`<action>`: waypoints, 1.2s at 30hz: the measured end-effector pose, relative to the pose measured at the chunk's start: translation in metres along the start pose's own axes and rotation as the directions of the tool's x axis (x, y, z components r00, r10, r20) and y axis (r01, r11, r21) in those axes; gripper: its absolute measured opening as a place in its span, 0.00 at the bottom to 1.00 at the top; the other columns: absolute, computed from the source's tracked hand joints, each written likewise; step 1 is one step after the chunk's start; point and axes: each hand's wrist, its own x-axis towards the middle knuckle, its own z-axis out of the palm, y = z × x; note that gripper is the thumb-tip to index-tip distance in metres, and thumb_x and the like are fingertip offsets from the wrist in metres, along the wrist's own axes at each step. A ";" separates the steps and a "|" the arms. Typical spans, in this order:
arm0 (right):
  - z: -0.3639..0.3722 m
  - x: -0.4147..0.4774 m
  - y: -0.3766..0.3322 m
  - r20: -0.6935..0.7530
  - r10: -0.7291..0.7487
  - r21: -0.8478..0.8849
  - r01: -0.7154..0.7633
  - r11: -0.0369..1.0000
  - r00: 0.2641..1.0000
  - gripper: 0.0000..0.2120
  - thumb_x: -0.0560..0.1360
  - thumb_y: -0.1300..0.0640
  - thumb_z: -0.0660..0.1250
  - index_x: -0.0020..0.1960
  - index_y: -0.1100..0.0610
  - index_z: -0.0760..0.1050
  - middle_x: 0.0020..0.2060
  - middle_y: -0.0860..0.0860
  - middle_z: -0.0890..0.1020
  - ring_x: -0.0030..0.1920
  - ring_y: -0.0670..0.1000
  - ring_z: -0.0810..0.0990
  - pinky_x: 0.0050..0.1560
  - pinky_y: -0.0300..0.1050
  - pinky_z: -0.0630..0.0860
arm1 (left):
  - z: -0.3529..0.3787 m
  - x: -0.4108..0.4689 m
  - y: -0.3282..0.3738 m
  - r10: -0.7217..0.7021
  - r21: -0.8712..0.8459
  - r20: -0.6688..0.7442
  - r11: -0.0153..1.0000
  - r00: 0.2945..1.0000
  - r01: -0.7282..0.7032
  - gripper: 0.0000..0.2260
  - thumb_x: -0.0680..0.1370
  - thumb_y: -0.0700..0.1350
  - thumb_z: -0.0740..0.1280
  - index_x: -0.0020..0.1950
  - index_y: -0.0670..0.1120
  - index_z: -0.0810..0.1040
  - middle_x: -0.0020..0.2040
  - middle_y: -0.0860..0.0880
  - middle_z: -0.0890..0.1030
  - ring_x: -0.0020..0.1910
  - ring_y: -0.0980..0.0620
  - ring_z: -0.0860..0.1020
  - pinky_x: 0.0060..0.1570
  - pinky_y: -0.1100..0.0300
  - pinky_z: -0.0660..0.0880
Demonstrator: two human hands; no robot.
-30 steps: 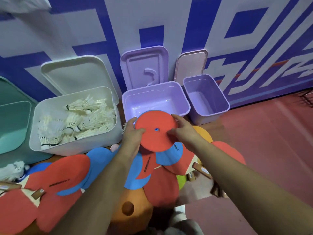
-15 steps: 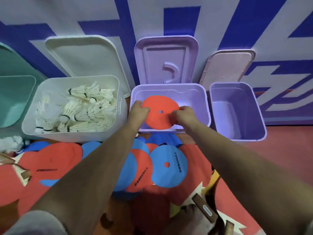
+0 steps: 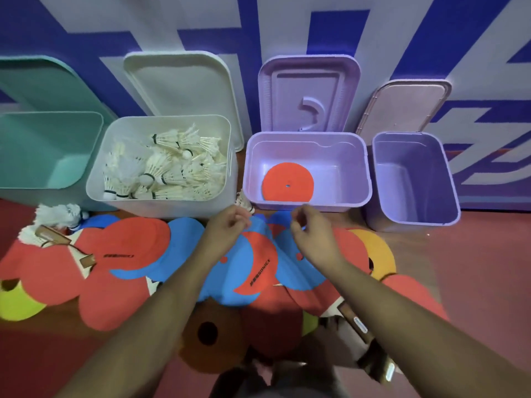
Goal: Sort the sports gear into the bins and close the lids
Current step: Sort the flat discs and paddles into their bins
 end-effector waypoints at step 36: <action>0.083 -0.071 -0.032 0.021 0.518 0.610 -0.422 0.671 0.855 0.06 0.77 0.63 0.66 0.43 0.55 0.75 0.35 0.54 0.79 0.31 0.50 0.74 0.31 0.42 0.70 | -0.062 -0.026 -0.089 -0.169 -0.636 0.427 0.643 0.888 0.428 0.19 0.81 0.50 0.63 0.72 0.52 0.69 0.66 0.48 0.78 0.63 0.45 0.78 0.54 0.41 0.78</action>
